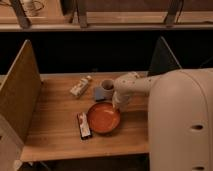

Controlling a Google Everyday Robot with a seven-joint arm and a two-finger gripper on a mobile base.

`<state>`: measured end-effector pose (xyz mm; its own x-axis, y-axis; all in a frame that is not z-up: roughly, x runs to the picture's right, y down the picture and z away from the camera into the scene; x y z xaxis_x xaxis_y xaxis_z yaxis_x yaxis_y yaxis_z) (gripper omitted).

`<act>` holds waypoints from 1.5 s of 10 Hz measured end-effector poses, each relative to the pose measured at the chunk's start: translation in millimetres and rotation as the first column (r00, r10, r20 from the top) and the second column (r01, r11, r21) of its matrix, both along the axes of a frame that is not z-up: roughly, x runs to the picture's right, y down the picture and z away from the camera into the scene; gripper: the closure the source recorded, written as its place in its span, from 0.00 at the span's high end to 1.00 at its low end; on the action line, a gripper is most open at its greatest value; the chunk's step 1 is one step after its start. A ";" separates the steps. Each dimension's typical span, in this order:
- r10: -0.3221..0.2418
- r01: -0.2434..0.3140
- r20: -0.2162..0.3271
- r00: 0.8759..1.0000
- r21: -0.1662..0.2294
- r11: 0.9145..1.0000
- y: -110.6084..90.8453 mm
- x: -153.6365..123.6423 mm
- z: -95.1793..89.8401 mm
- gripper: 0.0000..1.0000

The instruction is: Drag the ceramic bowl in a circle

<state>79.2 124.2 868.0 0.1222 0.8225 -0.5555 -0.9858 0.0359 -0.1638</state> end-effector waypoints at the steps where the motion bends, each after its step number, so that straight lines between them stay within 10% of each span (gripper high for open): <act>1: 0.014 -0.014 -0.006 1.000 0.015 1.000 -3.2 5.2 -4.9 0.00; 7: 0.037 -0.035 -0.020 0.999 0.088 0.995 -42.7 16.2 -5.2 0.00; 15: -0.022 0.019 0.095 0.995 0.026 0.999 1.9 -27.5 -29.3 0.00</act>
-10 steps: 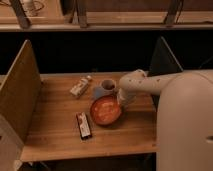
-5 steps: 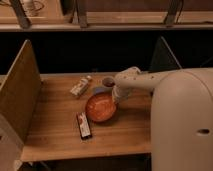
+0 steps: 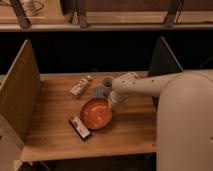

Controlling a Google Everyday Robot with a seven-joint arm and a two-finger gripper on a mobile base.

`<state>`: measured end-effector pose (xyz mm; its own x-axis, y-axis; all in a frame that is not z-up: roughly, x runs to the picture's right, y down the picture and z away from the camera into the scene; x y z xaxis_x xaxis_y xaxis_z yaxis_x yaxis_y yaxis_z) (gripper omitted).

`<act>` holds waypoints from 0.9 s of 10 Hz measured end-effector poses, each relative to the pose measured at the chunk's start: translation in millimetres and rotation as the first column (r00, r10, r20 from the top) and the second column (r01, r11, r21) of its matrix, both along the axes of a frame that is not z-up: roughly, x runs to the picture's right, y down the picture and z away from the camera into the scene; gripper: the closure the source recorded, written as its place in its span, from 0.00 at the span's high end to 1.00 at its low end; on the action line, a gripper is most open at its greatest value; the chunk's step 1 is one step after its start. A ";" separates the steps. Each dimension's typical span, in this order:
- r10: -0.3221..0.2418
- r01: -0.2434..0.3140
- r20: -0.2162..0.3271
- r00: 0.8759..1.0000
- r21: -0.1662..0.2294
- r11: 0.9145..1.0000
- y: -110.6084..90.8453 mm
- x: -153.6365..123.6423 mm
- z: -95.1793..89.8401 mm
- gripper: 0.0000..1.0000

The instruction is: Drag the ceramic bowl in a circle

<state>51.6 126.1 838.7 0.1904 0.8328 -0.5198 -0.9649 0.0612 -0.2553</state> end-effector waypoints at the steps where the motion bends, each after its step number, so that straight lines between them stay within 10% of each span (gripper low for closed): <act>1: -0.009 0.009 -0.024 1.000 -0.009 1.000 4.9 9.5 -6.7 0.00; 6: 0.044 -0.053 -0.224 0.974 -0.033 0.998 8.8 85.9 -13.3 0.00; 9: 0.061 -0.067 -0.196 0.979 -0.026 0.997 -11.3 63.3 7.4 0.00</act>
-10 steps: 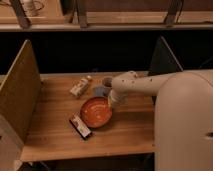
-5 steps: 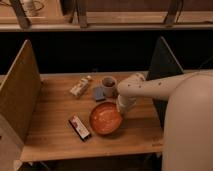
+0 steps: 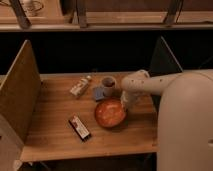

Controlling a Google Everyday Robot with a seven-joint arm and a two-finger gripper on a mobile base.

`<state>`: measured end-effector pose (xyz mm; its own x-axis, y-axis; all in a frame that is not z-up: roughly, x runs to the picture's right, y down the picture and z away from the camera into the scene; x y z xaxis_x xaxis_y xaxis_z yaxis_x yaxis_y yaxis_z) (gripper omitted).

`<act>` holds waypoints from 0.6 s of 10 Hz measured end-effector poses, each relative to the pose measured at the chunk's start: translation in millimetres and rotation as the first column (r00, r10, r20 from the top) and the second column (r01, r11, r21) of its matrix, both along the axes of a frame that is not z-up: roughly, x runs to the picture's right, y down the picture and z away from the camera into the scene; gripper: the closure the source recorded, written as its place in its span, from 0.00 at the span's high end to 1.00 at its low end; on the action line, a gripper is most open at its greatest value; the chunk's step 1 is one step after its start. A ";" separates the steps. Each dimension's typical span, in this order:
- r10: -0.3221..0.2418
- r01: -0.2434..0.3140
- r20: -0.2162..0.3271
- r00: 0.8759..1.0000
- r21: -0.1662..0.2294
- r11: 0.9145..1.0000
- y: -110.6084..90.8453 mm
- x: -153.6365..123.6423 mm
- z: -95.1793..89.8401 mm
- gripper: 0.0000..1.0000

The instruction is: Drag the ceramic bowl in a circle

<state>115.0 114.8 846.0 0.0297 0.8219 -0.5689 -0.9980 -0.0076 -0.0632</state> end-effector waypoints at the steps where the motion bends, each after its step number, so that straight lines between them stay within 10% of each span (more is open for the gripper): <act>1: -0.021 0.021 0.040 0.999 0.005 1.000 -6.9 -22.5 6.1 0.00; 6: -0.117 0.117 0.189 0.975 0.011 0.993 7.1 -84.7 -13.4 0.00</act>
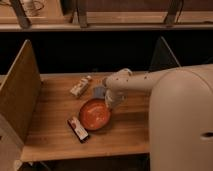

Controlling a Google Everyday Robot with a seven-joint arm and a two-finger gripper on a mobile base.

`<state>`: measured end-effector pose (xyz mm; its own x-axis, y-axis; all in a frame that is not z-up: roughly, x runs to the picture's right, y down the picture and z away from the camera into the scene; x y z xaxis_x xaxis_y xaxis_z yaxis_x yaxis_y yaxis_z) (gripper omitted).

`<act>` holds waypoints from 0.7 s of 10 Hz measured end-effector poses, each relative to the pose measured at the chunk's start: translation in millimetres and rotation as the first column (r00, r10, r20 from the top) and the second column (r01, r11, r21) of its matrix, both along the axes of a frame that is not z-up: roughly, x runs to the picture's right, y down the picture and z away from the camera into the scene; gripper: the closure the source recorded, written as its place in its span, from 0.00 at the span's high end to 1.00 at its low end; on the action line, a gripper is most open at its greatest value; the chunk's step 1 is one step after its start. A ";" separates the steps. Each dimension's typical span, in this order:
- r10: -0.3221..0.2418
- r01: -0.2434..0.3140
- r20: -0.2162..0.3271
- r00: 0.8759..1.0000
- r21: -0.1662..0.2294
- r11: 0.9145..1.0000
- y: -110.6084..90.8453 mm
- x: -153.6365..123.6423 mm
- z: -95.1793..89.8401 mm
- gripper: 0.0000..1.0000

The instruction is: Drag the ceramic bowl in a circle

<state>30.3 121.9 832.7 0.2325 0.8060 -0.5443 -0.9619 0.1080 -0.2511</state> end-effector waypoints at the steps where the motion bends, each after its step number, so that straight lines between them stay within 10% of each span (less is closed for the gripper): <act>1: -0.008 0.008 0.002 1.000 -0.008 1.000 9.4 4.3 -8.3 0.00; 7: 0.061 -0.064 -0.187 0.981 -0.009 0.998 15.3 85.9 -12.2 0.00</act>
<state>116.2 137.2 820.4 0.0754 0.8074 -0.5852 -0.9967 0.0438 -0.0679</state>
